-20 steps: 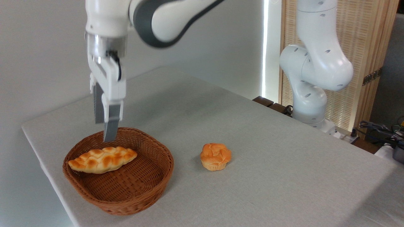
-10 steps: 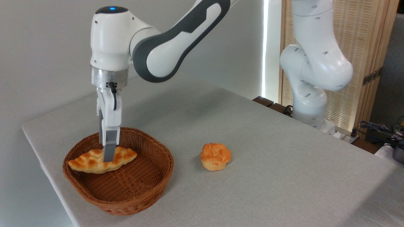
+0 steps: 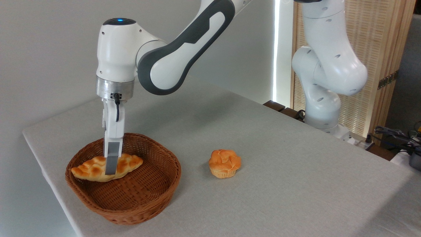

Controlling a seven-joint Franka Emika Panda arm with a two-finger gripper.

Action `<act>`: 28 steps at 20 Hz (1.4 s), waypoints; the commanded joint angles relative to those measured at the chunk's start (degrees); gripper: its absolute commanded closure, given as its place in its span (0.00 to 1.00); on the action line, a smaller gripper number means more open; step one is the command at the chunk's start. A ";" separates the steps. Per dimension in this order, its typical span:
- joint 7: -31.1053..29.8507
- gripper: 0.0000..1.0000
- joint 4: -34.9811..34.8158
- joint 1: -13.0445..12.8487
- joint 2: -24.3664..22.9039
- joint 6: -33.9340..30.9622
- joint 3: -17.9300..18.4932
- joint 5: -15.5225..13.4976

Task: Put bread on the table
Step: 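Close the gripper on the long bread roll, then lift the bread roll out of the basket and carry it beside the bun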

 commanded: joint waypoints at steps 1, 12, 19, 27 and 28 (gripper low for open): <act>0.50 0.00 -1.27 -0.05 0.27 1.50 0.17 1.84; 1.90 0.80 -1.80 -0.05 0.62 1.50 0.08 1.84; 1.73 0.80 -1.72 -0.05 0.27 1.41 0.09 1.50; 1.20 0.84 -1.72 0.03 -0.61 0.97 0.08 0.70; 1.38 0.84 -1.63 0.03 -0.78 0.89 0.17 0.09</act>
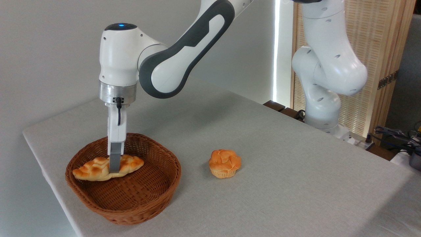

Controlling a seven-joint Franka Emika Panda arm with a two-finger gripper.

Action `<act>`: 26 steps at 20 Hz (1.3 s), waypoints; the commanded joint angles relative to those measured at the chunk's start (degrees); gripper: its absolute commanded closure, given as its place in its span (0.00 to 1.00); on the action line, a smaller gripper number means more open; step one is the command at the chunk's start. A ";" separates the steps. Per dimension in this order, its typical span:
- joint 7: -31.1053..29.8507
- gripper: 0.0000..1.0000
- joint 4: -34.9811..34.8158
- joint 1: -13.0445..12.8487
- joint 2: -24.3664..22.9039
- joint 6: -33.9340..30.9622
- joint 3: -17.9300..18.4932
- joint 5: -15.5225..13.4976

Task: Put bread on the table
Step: 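Lift the bread roll out of the basket and carry it beside the bun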

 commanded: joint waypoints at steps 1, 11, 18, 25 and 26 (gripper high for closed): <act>-0.01 0.85 -0.36 0.06 -1.30 0.74 0.08 -1.90; -0.63 0.83 1.04 0.59 -9.29 -10.77 1.14 -10.96; -4.06 0.83 -3.59 2.26 -19.30 -31.49 1.23 -12.02; -5.02 0.83 -19.51 -0.81 -30.13 -32.40 1.23 -12.11; -5.02 0.83 -20.22 -1.60 -30.13 -32.40 1.23 -12.11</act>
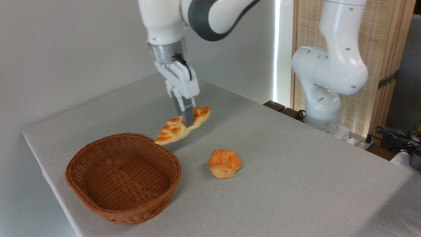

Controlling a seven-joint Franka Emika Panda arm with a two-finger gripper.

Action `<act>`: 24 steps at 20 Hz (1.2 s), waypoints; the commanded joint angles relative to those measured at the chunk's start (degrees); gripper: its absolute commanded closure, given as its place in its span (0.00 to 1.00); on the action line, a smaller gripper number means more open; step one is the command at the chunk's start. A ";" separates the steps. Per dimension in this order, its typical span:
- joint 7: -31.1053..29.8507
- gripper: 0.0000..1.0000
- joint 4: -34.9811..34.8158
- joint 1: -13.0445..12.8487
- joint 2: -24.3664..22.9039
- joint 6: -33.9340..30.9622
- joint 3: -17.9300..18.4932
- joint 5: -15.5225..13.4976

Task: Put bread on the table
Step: 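Lower the bread roll onto the table and open the gripper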

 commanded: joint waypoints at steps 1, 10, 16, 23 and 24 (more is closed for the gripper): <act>-1.44 0.81 -5.03 -3.09 -2.71 0.73 0.34 -1.09; -3.63 0.00 -5.48 -5.47 2.30 5.74 0.16 -4.34; -3.64 0.00 -3.89 -5.38 2.30 5.66 0.16 -4.25; -3.37 0.00 -3.72 -5.38 3.44 4.69 -0.45 -4.17; -3.46 0.00 -3.72 -5.38 3.70 4.78 -0.45 -4.17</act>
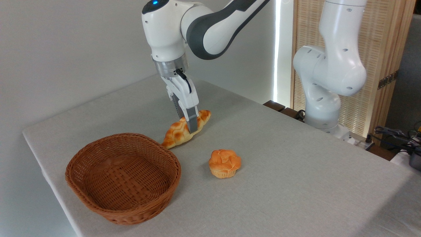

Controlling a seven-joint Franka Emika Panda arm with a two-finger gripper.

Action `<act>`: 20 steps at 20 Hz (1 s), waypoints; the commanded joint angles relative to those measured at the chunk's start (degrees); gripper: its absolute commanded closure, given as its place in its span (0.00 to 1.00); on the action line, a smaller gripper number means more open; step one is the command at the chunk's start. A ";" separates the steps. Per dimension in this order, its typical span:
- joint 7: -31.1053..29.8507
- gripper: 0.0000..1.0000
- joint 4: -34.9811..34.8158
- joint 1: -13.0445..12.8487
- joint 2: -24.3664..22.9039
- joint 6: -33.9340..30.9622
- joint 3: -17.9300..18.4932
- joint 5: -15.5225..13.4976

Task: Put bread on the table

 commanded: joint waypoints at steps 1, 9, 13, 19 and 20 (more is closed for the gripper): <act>-1.00 0.00 0.59 -0.36 0.75 -0.61 0.06 -0.84; -0.47 0.00 8.04 0.43 0.75 -4.74 0.85 -0.49; -0.56 0.00 19.45 0.60 3.47 -6.66 4.79 1.00; -0.73 0.00 37.84 0.60 11.99 -19.59 11.74 1.70; -0.82 0.00 38.99 0.78 12.35 -20.03 12.01 3.01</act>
